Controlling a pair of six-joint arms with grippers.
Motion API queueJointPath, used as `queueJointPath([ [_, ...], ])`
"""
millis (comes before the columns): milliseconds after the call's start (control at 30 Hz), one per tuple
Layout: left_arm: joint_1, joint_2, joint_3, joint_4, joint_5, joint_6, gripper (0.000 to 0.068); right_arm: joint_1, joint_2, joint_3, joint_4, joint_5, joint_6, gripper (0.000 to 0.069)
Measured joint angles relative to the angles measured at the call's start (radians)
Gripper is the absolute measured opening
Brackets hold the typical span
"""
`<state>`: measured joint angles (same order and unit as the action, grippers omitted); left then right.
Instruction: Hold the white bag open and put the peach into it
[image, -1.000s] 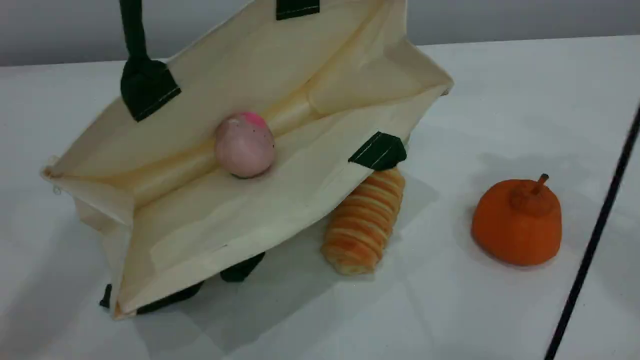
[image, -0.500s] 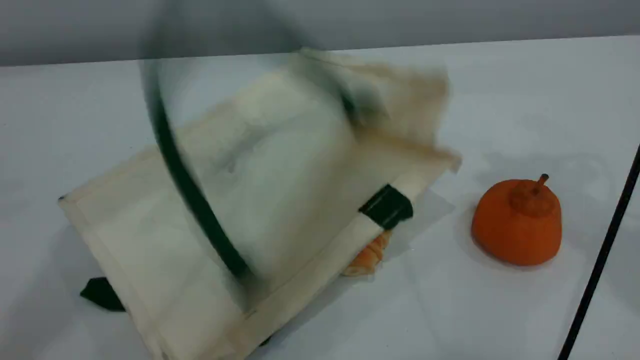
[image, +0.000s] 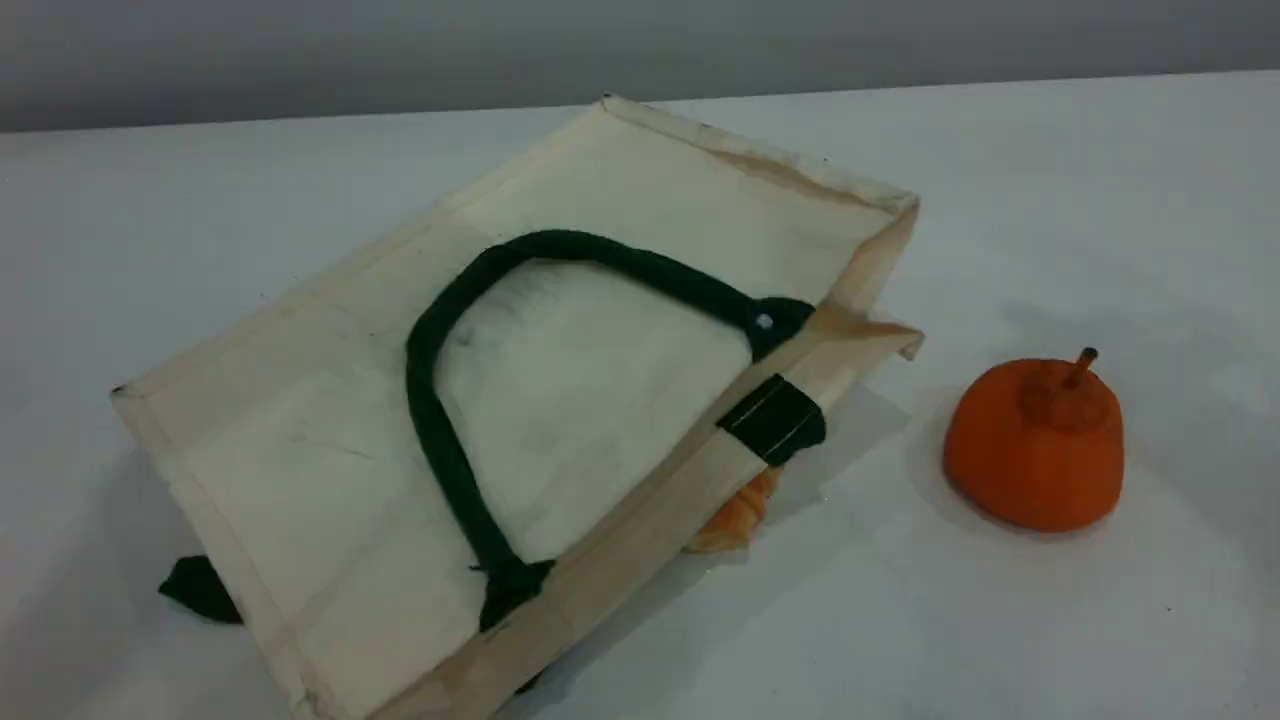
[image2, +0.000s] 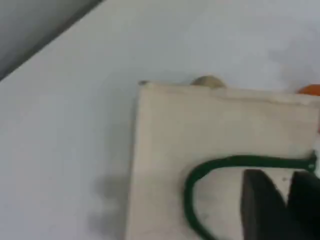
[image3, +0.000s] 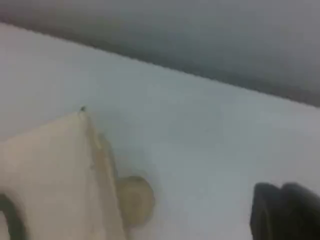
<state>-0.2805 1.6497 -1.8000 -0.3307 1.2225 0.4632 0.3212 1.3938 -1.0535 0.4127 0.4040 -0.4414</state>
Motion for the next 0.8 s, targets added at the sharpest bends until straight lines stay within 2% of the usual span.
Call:
queueJointPath([
  [67, 0.0, -0.026, 0.0, 0.074, 0.0, -0.043, 0.005, -0.041, -0.03, -0.027, -0.001, 0.032, 0.0, 0.002],
  [133, 0.0, -0.063, 0.0, 0.153, 0.0, -0.102, 0.0015, -0.091, -0.064, -0.07, -0.003, 0.101, 0.001, 0.002],
  [300, 0.0, -0.163, 0.0, 0.331, 0.002, -0.259, 0.0008, -0.191, -0.13, -0.18, -0.026, 0.295, 0.051, 0.0022],
  [500, 0.0, -0.296, 0.004, 0.503, 0.004, -0.393, 0.0008, -0.196, -0.259, -0.22, -0.092, 0.392, 0.104, 0.0022],
  [633, 0.0, -0.396, 0.011, 0.502, 0.002, -0.408, 0.0008, -0.195, -0.363, -0.22, -0.138, 0.463, 0.166, 0.0022],
  [800, 0.0, -0.527, 0.105, 0.403, -0.001, -0.422, 0.0008, -0.192, -0.505, -0.22, -0.135, 0.529, 0.177, 0.0022],
])
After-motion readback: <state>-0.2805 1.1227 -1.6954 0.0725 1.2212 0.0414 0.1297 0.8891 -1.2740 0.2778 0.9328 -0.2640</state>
